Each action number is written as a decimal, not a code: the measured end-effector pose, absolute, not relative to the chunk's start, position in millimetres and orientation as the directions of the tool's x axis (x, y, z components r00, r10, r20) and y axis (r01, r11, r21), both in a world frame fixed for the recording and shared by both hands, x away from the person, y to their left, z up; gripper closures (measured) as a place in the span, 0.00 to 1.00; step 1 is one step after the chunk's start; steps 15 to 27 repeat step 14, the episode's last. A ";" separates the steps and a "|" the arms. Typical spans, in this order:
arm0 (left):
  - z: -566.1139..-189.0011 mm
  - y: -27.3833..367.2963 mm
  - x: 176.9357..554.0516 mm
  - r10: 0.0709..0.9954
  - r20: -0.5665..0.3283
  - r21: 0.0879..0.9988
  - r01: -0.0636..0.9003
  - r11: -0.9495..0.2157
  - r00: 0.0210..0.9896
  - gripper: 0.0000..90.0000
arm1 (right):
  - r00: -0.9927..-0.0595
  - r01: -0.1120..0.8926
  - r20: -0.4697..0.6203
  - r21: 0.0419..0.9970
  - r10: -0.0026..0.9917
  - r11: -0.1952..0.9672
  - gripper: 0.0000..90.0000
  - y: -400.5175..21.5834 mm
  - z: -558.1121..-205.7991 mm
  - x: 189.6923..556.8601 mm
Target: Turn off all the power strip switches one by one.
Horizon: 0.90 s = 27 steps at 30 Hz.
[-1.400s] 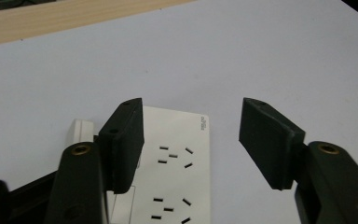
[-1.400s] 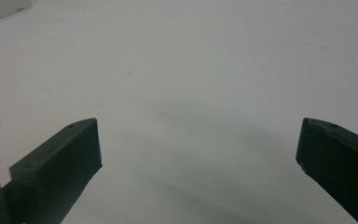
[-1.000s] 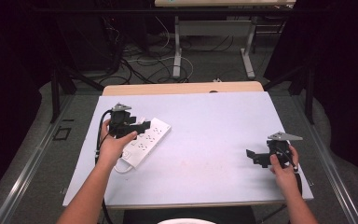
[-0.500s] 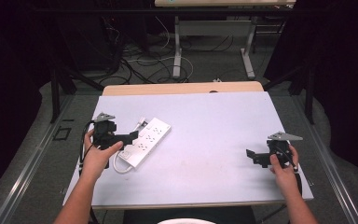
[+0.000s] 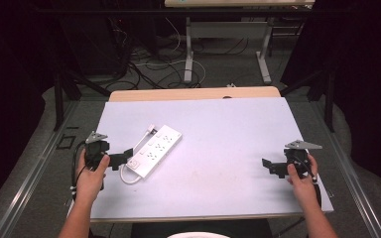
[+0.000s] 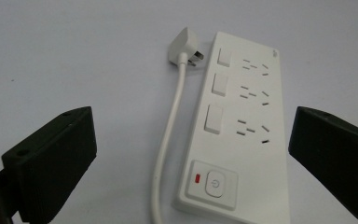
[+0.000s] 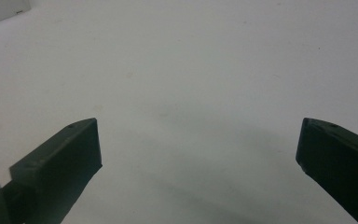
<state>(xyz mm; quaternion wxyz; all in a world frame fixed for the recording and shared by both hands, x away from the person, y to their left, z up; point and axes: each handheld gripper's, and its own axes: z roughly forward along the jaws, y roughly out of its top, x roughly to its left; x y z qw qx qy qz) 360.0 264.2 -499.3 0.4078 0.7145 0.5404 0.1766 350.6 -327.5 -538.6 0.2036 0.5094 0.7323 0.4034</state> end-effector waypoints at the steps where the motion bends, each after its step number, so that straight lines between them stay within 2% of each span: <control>1: -500.1 267.0 358.8 0.917 -0.185 0.769 0.633 -0.090 0.355 0.01 | -0.398 0.582 0.113 0.798 0.910 0.156 0.00 -327.5 -538.7 350.6; 12: -518.3 281.9 352.6 0.932 -0.196 0.760 0.648 -0.053 0.306 0.02 | -0.392 0.588 0.116 0.795 0.913 0.152 0.00 -329.3 -539.7 350.8; 27: -519.7 283.1 352.2 0.931 -0.204 0.749 0.661 -0.051 0.304 0.02 | -0.395 0.585 0.108 0.795 0.913 0.159 0.00 -330.0 -540.5 351.3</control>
